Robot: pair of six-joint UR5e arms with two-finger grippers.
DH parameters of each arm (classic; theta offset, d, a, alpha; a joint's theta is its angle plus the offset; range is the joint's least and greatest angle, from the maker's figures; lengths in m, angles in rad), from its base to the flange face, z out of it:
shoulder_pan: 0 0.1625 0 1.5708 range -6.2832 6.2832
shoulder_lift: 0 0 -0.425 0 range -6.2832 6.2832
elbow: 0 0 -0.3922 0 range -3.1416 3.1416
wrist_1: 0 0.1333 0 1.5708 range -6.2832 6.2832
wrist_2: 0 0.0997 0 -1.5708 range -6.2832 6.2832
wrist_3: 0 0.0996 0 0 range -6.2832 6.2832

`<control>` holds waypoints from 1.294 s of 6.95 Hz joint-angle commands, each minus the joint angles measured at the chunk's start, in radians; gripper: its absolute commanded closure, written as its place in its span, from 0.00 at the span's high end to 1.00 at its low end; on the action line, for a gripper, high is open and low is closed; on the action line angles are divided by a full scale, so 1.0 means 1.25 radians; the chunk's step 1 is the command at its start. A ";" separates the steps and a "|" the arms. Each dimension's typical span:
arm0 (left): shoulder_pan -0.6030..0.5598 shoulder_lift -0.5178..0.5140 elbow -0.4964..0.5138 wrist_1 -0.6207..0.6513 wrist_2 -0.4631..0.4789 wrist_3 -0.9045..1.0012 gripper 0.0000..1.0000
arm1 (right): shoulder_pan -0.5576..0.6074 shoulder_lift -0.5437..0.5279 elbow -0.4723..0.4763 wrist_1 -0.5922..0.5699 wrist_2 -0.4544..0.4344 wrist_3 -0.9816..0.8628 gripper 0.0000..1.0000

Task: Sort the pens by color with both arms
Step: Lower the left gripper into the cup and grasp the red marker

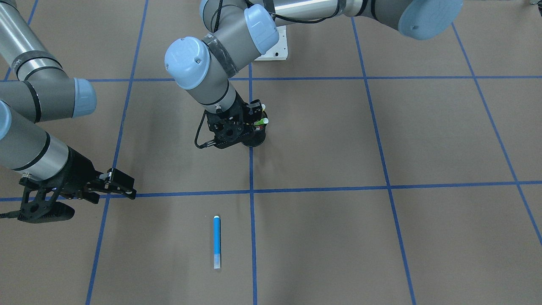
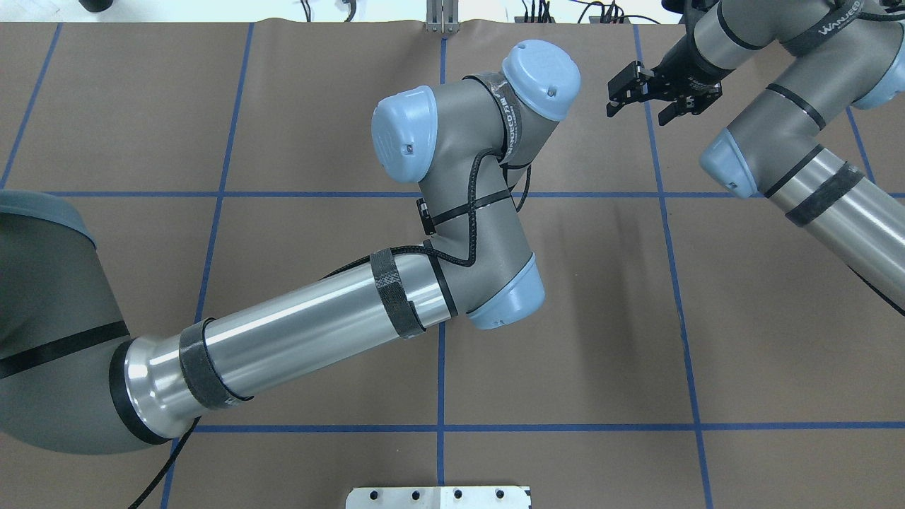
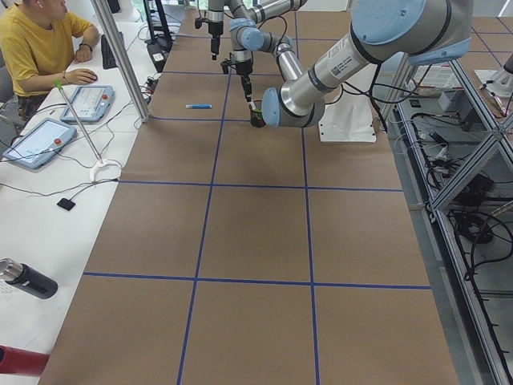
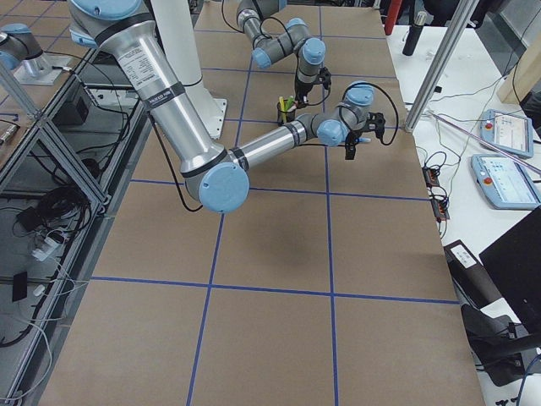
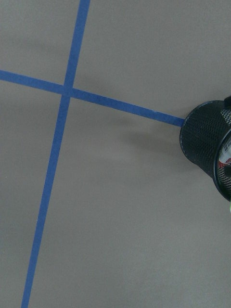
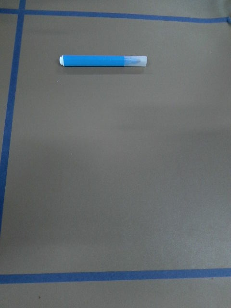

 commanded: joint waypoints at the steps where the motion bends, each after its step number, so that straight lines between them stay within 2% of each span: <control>1: 0.003 0.001 0.001 0.000 -0.001 0.001 0.46 | 0.000 0.000 0.000 0.000 0.000 0.000 0.99; 3: 0.004 0.001 0.001 0.000 -0.001 0.001 0.46 | 0.000 0.000 -0.002 0.000 -0.003 0.000 0.99; 4: 0.004 0.001 0.001 0.000 -0.001 0.001 0.37 | 0.000 0.000 -0.002 0.000 0.000 0.000 0.99; 6: 0.006 0.001 -0.002 0.001 -0.001 0.001 0.09 | 0.000 0.001 0.000 0.000 0.001 0.000 0.99; 7: 0.006 0.001 -0.004 0.002 -0.001 0.001 0.02 | 0.000 0.000 0.000 0.000 0.001 0.000 0.99; 9: 0.004 0.001 -0.035 0.012 0.002 0.001 0.00 | 0.000 0.000 0.000 0.000 -0.004 0.000 0.99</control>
